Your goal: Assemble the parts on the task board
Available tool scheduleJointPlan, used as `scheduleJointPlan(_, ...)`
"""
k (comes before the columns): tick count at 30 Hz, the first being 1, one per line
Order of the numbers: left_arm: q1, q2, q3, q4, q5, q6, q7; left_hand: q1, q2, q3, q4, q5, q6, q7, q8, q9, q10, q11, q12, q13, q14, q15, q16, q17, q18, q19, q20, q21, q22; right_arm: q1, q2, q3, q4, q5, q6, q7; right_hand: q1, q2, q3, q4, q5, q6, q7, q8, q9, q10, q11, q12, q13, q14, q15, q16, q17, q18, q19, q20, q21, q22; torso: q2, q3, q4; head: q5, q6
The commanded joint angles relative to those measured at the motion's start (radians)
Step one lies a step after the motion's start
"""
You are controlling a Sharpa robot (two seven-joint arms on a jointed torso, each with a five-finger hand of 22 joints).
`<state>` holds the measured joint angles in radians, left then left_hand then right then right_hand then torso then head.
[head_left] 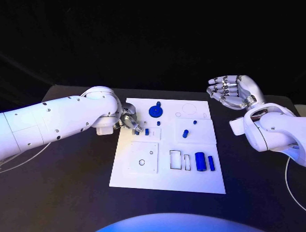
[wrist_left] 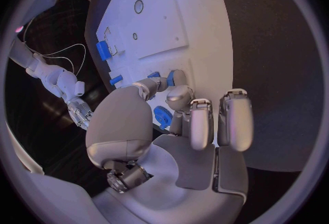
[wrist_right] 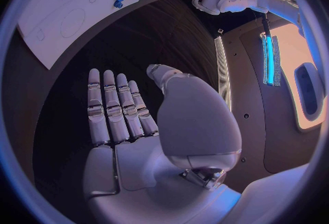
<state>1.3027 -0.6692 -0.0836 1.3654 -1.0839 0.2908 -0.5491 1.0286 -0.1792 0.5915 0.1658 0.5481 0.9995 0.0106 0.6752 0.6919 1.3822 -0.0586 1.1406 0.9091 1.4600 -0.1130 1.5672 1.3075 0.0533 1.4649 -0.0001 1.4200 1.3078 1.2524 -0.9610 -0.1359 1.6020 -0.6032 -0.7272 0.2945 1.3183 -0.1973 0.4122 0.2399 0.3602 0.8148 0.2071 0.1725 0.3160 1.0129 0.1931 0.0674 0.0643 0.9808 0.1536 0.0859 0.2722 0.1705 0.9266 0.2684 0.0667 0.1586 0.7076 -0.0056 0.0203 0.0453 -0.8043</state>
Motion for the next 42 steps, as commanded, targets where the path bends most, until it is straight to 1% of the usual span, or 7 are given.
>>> scheduleJointPlan(1,-0.009,0.006,-0.006,0.002,0.012,0.04,0.002,-0.005,-0.005,-0.009,0.001,-0.004,-0.002,-0.001,-0.004,-0.002,-0.008,-0.001,-0.007,0.001,0.111,-0.002,0.004,0.263,-0.005,0.039,-0.008,-0.003,0.07,0.0,0.0,0.0,0.001,0.001,0.006,0.012,-0.012,0.002,-0.007,0.002,0.006,0.008,0.053,-0.006,-0.001,0.002,0.008,-0.003,-0.001,0.003,0.007,-0.007,-0.002,0.013,-0.004,0.001,-0.002,-0.003,0.0,-0.0001,0.0005,-0.001,0.0)
scheduleJointPlan(10,-0.009,0.004,-0.006,-0.001,0.003,0.039,0.002,-0.01,-0.007,-0.028,0.015,-0.005,0.0,-0.001,-0.006,-0.004,-0.008,-0.001,-0.008,0.002,0.111,-0.003,0.004,0.263,-0.005,0.039,-0.009,-0.003,0.07,0.0,-0.001,0.0,0.001,0.002,0.006,0.012,-0.019,0.002,-0.015,0.007,0.006,0.009,0.054,-0.008,-0.003,0.001,0.008,-0.003,-0.001,0.003,0.008,-0.009,-0.007,0.013,-0.004,0.002,-0.002,-0.009,0.0,-0.0006,0.0002,-0.001,0.0)
scheduleJointPlan(19,-0.009,-0.001,-0.001,0.002,-0.002,0.034,0.006,-0.036,-0.029,-0.114,0.079,-0.013,0.007,-0.002,-0.012,-0.01,-0.008,-0.002,-0.009,0.009,0.111,-0.003,0.004,0.263,-0.007,0.041,-0.01,0.0,0.076,0.0,-0.001,0.0,0.0,0.001,0.007,0.009,-0.025,-0.003,-0.032,0.01,0.001,0.011,0.056,-0.013,-0.006,0.0,0.01,-0.003,-0.001,0.002,0.01,-0.014,-0.015,0.013,-0.006,0.003,-0.002,-0.021,0.0,-0.0008,-0.0005,-0.003,0.001)
scheduleJointPlan(31,-0.01,-0.011,0.004,0.01,-0.007,0.021,0.009,-0.037,-0.031,-0.125,0.089,-0.013,0.008,-0.002,-0.013,-0.011,-0.009,-0.002,-0.01,0.008,0.111,-0.003,0.004,0.263,-0.007,0.042,-0.01,0.0,0.077,0.0,0.0,0.0,-0.001,-0.012,0.009,0.011,-0.024,-0.005,-0.036,0.008,-0.001,0.011,0.056,-0.014,-0.006,0.0,0.01,-0.003,-0.001,0.002,0.01,-0.015,-0.017,0.013,-0.006,0.003,-0.002,-0.023,-0.001,-0.0006,-0.0002,-0.005,0.001)
scheduleJointPlan(34,-0.01,-0.016,0.011,0.015,-0.008,0.017,0.009,-0.037,-0.031,-0.126,0.09,-0.013,0.008,-0.002,-0.013,-0.011,-0.009,-0.002,-0.011,0.007,0.111,-0.003,0.004,0.263,-0.007,0.041,-0.01,0.0,0.076,0.0,0.0,0.0,-0.001,-0.013,0.01,0.011,-0.024,-0.005,-0.036,0.008,-0.001,0.011,0.056,-0.014,-0.006,0.0,0.01,-0.003,-0.001,0.002,0.01,-0.015,-0.017,0.013,-0.006,0.003,-0.002,-0.023,-0.001,-0.0005,-0.0003,-0.005,0.002)
scheduleJointPlan(41,-0.009,-0.034,0.033,0.037,-0.003,-0.008,0.013,-0.037,-0.035,-0.138,0.102,-0.016,0.005,-0.001,-0.015,-0.013,-0.015,-0.001,-0.019,-0.003,0.11,-0.003,0.002,0.259,-0.004,0.038,-0.011,-0.008,0.067,0.0,0.001,0.0,-0.003,-0.014,0.009,0.011,-0.024,-0.006,-0.038,0.008,-0.002,0.011,0.057,-0.015,-0.007,-0.001,0.011,-0.003,-0.001,0.002,0.01,-0.016,-0.018,0.013,-0.006,0.004,-0.002,-0.025,-0.001,-0.0002,0.0007,-0.005,0.004)
scheduleJointPlan(42,-0.009,-0.037,0.036,0.04,-0.003,-0.012,0.014,-0.039,-0.04,-0.15,0.112,-0.036,-0.001,0.002,-0.017,-0.013,-0.022,0.001,-0.029,-0.015,0.108,-0.002,-0.001,0.253,-0.002,0.036,-0.011,-0.014,0.06,0.0,0.002,0.0,-0.004,-0.014,0.009,0.011,-0.024,-0.006,-0.038,0.008,-0.002,0.011,0.057,-0.015,-0.007,-0.001,0.011,-0.003,-0.001,0.002,0.01,-0.016,-0.018,0.013,-0.006,0.004,-0.002,-0.025,-0.001,-0.0003,0.0008,-0.005,0.005)
